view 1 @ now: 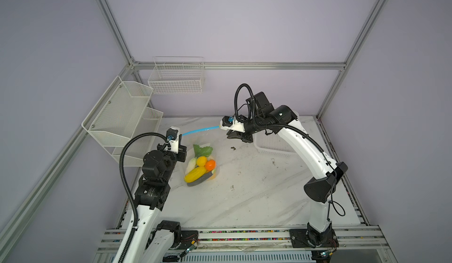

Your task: Place the food in the zip-top bag and seal the zipper

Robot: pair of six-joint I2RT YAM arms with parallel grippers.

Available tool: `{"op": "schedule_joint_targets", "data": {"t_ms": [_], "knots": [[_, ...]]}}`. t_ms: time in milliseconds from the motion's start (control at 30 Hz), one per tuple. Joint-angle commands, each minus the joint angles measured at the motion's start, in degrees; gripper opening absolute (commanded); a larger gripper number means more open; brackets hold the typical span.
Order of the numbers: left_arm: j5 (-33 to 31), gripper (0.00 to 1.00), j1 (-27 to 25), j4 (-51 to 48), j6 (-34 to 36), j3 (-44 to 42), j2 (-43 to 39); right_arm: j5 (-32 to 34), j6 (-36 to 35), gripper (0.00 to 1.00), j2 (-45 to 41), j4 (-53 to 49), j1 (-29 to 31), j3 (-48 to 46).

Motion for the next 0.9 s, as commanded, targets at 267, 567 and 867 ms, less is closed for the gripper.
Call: {"op": "schedule_joint_targets", "data": {"t_ms": [267,567,867], "knots": [[-2.7,0.00,0.5,2.2,0.4,0.3,-1.4,1.0,0.5,0.17,0.1,-1.0,-0.6,-0.7],[-2.6,0.00,0.6,2.4,0.4,0.3,-1.4,1.1,0.7,0.18,0.2,-0.9,-0.6,-0.6],[-2.8,0.00,0.7,2.2,0.8,0.2,-1.5,1.5,0.8,0.18,0.2,-0.9,-0.7,-0.8]]}}
